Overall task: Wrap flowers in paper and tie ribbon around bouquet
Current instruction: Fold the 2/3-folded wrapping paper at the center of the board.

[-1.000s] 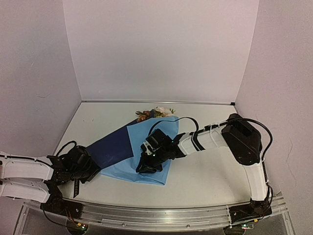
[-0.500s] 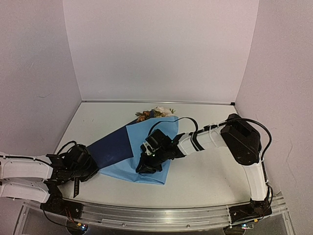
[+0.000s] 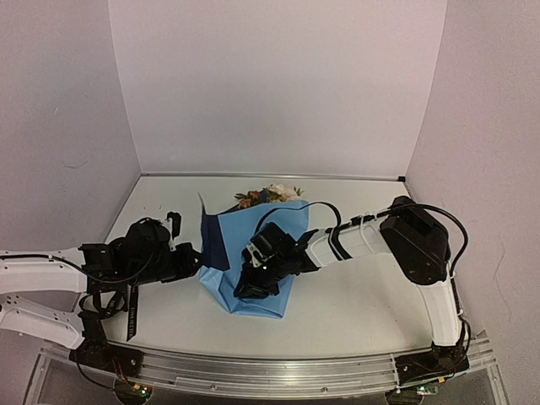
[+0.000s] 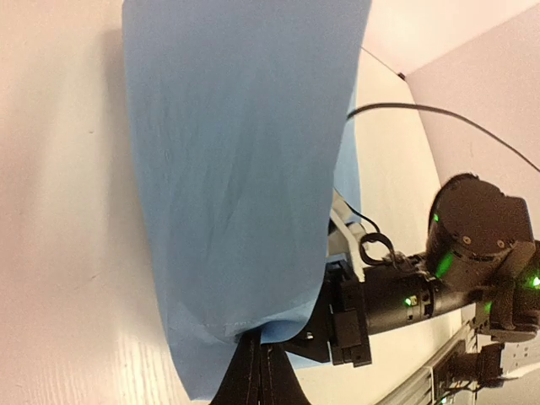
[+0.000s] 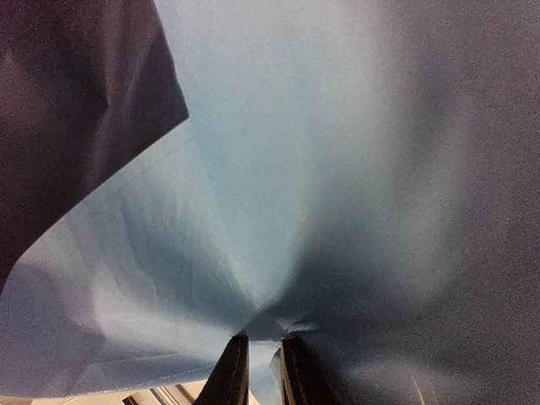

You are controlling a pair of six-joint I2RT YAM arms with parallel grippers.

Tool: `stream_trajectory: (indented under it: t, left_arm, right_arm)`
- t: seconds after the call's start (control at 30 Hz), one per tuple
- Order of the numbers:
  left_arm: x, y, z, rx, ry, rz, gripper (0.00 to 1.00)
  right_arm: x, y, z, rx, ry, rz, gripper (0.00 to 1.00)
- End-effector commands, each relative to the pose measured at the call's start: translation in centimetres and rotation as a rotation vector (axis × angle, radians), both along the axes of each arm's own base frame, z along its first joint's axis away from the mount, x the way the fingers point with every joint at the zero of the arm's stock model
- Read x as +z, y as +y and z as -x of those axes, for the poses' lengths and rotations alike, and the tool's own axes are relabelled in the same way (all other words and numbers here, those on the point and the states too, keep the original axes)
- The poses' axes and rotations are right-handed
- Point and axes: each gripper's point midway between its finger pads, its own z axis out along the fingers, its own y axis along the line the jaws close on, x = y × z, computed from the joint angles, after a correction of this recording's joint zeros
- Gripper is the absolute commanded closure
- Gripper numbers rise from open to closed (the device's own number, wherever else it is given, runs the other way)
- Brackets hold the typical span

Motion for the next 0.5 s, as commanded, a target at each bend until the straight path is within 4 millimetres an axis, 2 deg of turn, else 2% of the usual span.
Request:
stream_trajectory:
  t: [0.0, 0.1, 0.2, 0.3, 0.47]
  left_arm:
    - [3.9, -3.6, 0.1, -0.148, -0.129, 0.051, 1.00]
    - [6.0, -5.1, 0.4, -0.211, -0.190, 0.115, 1.00]
    - [7.0, -6.4, 1.1, -0.286, -0.225, 0.158, 1.00]
    - [6.7, -8.0, 1.8, -0.374, -0.214, 0.168, 1.00]
    - [5.8, -9.2, 1.1, -0.376, -0.199, 0.164, 1.00]
  right_arm:
    - [-2.4, -0.8, -0.7, -0.031, -0.016, 0.073, 0.86]
    - [-2.8, -0.7, -0.7, -0.036, -0.011, 0.079, 0.86]
    - [-3.3, -0.7, -0.8, -0.043, -0.002, 0.086, 0.86]
    - [-3.5, -0.7, -0.9, -0.050, 0.004, 0.087, 0.86]
    - [-3.2, -0.7, -1.3, -0.064, 0.004, 0.074, 0.85]
